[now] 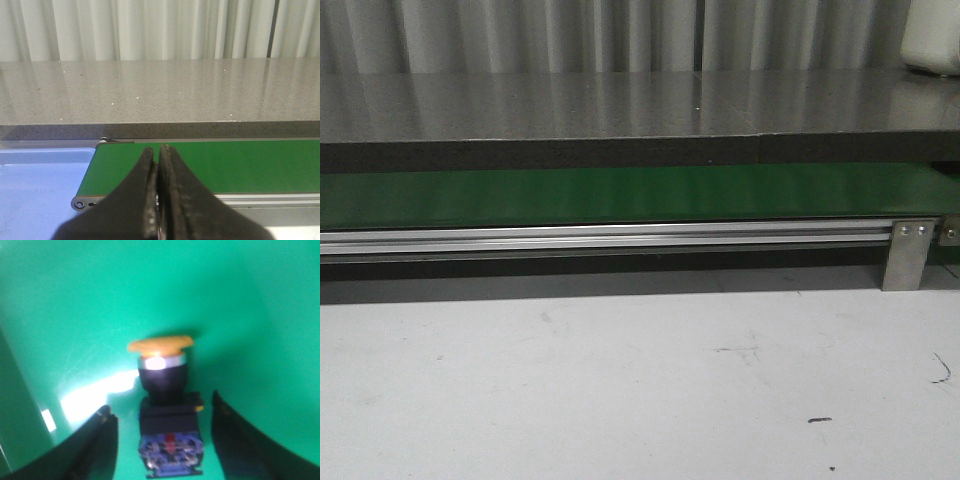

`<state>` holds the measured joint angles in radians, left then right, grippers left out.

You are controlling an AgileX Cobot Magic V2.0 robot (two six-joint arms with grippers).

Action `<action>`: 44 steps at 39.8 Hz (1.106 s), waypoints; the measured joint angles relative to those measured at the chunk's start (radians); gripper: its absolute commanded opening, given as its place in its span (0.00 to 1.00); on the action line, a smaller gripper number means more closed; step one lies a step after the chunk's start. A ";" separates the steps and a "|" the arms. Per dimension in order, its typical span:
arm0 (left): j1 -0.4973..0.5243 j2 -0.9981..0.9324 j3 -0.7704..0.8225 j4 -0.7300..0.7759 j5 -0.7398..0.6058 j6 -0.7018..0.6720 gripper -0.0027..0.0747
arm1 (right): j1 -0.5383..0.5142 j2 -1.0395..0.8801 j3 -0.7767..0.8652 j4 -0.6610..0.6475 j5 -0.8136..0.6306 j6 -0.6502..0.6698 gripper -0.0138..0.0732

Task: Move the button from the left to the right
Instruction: 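Lift the button with the right gripper and carry it to the green tray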

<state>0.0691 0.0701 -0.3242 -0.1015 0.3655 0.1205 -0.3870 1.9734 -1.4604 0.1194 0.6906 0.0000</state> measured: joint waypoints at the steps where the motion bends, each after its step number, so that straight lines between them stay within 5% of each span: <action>1: 0.000 0.000 0.000 0.000 0.000 0.000 0.01 | 0.000 -0.002 0.000 0.000 0.000 0.000 0.79; 9: 0.000 0.000 0.000 0.000 0.000 0.000 0.01 | 0.004 -0.079 0.000 0.000 -0.002 0.000 0.68; 15: 0.000 0.000 0.000 0.000 0.000 0.000 0.01 | 0.067 -0.227 0.000 -0.008 -0.014 0.000 0.45; 25: 0.000 0.000 0.000 0.000 0.000 0.002 0.01 | 0.325 -0.418 0.012 -0.006 -0.020 -0.028 0.08; 34: 0.000 0.000 0.000 0.000 0.000 0.002 0.01 | 0.495 -0.588 0.192 -0.004 -0.098 -0.032 0.08; 44: 0.000 0.000 0.000 0.000 0.000 0.002 0.01 | 0.621 -0.873 0.571 -0.004 -0.315 -0.035 0.08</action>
<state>0.0691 0.0701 -0.3242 -0.1015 0.3655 0.1224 0.2337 1.1003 -0.8894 0.1154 0.3756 -0.0353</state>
